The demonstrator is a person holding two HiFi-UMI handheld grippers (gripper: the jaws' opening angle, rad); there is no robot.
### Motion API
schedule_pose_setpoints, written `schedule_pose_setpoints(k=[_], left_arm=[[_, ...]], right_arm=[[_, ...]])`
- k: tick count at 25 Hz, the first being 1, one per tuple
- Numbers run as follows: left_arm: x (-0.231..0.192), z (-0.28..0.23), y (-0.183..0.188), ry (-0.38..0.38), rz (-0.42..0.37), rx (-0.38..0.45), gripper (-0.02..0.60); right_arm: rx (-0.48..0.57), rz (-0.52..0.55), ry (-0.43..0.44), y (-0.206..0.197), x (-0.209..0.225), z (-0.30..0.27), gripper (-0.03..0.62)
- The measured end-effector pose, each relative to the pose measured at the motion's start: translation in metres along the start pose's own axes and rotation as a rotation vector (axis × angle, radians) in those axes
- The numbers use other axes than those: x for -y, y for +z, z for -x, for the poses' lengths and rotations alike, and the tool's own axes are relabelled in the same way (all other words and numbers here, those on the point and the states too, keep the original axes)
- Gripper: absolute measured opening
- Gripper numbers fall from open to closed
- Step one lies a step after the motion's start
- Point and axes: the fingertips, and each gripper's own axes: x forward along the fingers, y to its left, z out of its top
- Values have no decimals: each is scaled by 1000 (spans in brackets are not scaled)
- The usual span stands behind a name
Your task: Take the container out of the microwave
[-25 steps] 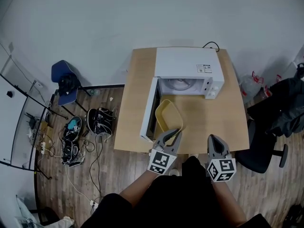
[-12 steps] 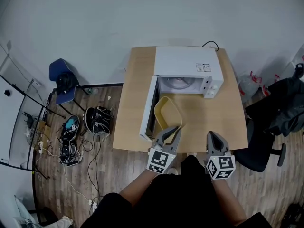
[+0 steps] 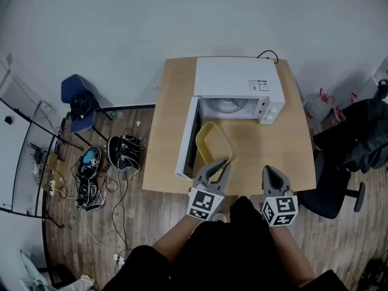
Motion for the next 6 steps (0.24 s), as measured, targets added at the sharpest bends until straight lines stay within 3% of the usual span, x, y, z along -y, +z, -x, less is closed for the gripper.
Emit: schedule_pose_setpoints(k=[6], left_arm=[[-7,-12,0,12,12,2,31]], right_arm=[[-12,-8,7,0,10,-16,60]])
